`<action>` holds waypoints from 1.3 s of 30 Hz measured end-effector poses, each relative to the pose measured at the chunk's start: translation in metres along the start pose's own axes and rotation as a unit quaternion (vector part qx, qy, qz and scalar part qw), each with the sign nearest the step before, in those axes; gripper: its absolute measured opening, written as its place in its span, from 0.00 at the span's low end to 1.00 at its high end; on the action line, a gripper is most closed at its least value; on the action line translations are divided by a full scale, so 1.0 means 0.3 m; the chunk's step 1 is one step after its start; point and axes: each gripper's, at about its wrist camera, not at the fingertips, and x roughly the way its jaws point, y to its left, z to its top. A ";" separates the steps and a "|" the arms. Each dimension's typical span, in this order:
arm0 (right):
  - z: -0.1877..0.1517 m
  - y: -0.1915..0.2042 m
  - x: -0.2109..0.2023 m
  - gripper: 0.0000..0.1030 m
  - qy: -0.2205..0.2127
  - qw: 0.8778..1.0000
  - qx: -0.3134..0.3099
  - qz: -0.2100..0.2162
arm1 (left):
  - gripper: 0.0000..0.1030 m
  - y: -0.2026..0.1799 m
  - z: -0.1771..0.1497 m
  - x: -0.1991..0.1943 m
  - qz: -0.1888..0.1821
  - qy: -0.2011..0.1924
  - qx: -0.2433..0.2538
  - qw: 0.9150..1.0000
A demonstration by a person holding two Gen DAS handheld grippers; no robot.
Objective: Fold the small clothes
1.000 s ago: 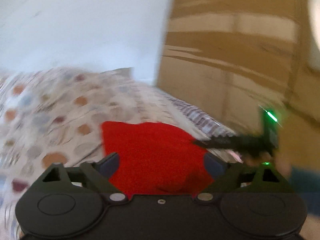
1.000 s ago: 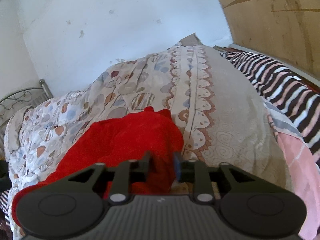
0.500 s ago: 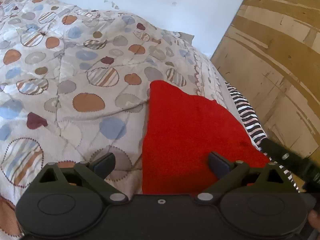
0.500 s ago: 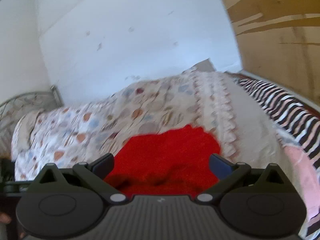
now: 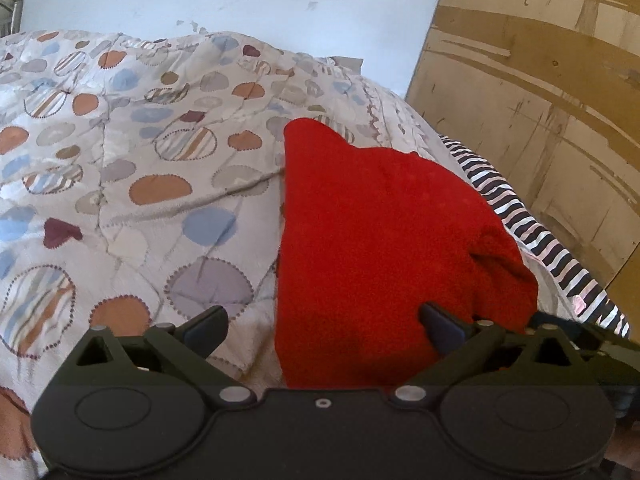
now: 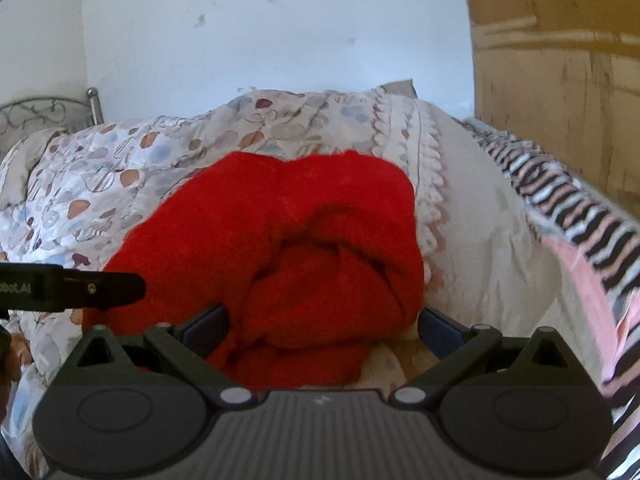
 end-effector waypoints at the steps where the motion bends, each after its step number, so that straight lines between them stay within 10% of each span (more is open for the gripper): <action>1: -0.008 -0.011 0.008 1.00 0.001 1.000 0.012 0.005 | 0.99 0.001 -0.002 0.002 -0.001 0.000 -0.001 1.000; 21: -0.049 -0.047 -0.009 1.00 -0.034 0.996 0.084 0.018 | 0.99 0.020 0.006 0.002 -0.010 0.008 -0.009 1.000; 32: 0.016 -0.256 -0.089 1.00 -0.146 0.958 0.242 0.056 | 0.99 0.059 0.040 0.004 -0.027 0.022 -0.011 0.999; 35: 0.053 -0.325 -0.019 1.00 -0.138 0.942 0.299 0.063 | 0.99 0.065 0.045 0.003 -0.028 0.025 -0.007 0.999; 39: 0.071 -0.326 0.095 1.00 -0.088 0.959 0.270 0.024 | 0.99 0.063 0.051 0.002 -0.019 0.025 -0.007 0.999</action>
